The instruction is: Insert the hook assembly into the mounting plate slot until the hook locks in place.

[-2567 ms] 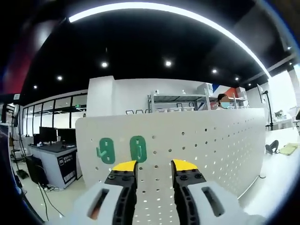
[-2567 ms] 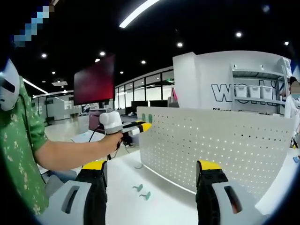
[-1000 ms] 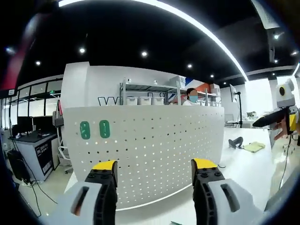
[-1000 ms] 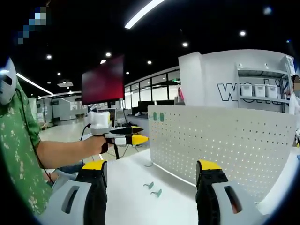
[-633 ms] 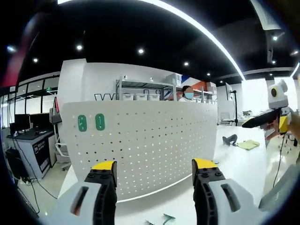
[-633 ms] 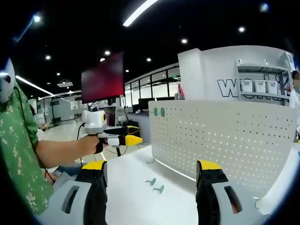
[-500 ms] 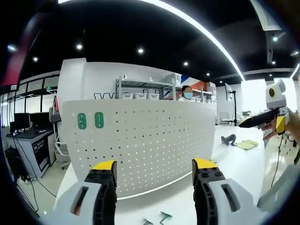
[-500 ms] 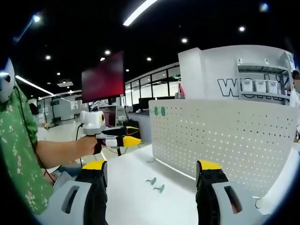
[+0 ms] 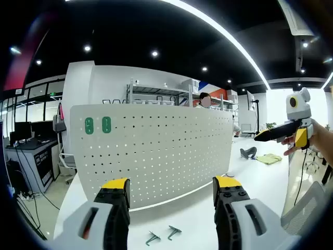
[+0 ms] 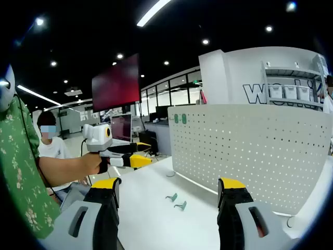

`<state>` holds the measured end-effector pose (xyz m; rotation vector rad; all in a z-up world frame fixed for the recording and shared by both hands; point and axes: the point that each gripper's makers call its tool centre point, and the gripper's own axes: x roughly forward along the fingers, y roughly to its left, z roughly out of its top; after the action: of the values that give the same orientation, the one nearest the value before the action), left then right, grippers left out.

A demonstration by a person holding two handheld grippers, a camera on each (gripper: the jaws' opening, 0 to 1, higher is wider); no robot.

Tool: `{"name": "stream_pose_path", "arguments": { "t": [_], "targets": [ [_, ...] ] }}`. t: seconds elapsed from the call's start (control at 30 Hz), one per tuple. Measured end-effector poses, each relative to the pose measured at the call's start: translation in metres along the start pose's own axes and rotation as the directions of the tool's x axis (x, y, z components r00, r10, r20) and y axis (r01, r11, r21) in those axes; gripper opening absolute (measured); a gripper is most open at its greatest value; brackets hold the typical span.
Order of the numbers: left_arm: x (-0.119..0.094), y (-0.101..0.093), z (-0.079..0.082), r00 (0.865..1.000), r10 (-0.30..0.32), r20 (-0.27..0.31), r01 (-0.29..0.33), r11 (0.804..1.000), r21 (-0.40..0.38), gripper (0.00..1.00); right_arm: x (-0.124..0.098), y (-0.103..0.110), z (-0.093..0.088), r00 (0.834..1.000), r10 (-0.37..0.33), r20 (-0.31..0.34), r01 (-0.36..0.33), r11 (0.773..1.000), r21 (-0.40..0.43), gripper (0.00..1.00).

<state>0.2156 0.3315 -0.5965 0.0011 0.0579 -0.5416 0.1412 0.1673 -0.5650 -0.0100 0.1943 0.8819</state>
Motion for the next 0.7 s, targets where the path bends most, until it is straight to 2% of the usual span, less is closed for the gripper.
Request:
{"name": "stream_pose_path", "arguments": {
  "t": [0.13,0.53,0.7],
  "targets": [
    [-0.007,-0.005,-0.004,1.0,-0.001,-0.005,0.001,1.0,-0.003,0.66,0.001,0.001,-0.005,1.0,0.004,-0.007,-0.004,1.0,0.005,0.79],
    [-0.033,-0.023,-0.032,0.998,-0.013,-0.055,0.012,1.0,-0.021,0.66,0.005,0.009,-0.018,0.999,0.027,-0.031,-0.026,0.999,0.019,0.79],
    [-0.038,-0.028,-0.037,0.998,-0.014,-0.062,0.012,0.999,-0.032,0.64,0.007,0.013,-0.023,0.998,0.033,-0.044,-0.033,0.999,0.016,0.79]
  ]
}}
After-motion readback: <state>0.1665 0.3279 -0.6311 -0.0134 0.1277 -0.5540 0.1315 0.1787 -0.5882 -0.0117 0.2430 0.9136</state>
